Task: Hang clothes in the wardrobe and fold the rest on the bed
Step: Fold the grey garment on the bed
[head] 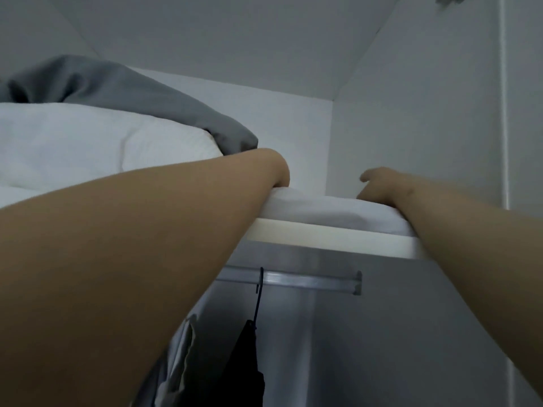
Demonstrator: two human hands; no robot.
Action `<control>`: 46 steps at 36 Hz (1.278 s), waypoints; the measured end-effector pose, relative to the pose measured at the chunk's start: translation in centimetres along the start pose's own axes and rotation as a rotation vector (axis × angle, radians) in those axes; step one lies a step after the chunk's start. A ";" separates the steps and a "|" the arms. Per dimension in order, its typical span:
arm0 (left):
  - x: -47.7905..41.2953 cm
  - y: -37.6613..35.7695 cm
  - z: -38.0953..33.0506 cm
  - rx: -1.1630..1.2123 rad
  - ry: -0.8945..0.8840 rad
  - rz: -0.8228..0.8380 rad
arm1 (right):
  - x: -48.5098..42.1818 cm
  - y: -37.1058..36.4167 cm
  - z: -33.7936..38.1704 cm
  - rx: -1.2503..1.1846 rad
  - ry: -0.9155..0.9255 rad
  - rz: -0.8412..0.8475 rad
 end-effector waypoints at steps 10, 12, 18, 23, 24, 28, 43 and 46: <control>3.0 1.0 -0.4 0.301 -0.088 -0.153 | 2.1 1.0 2.2 -0.168 0.147 -0.247; 4.7 2.2 0.7 0.580 -0.085 -0.279 | 3.9 1.5 4.0 -0.291 0.189 -0.226; 14.9 5.2 9.9 1.185 -0.195 -0.502 | 13.0 2.4 11.5 -0.722 0.294 -0.183; 25.2 3.2 20.3 1.189 -0.143 -0.754 | 23.0 0.5 19.9 -0.942 0.401 -0.089; 26.8 2.9 22.0 1.171 -0.122 -0.768 | 24.9 -0.1 21.8 -0.983 0.413 -0.058; 32.4 2.3 28.5 1.039 -0.035 -0.763 | 31.4 -2.0 29.5 -1.093 0.425 0.058; 49.3 3.0 41.9 0.185 0.311 -0.934 | 45.1 -2.5 48.9 -1.398 0.560 0.312; 51.8 2.1 43.8 -0.175 0.378 -1.207 | 46.9 -3.4 50.6 -1.410 0.570 0.373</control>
Point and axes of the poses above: each hand's wrist, its own x-axis away from the middle knuckle, its own y-axis out of the back of the hand, z = x × y, the point moved 1 cm from there along -x, towards the middle knuckle, and after that the axes turned 11 degrees about -x, right-handed, at the moved point
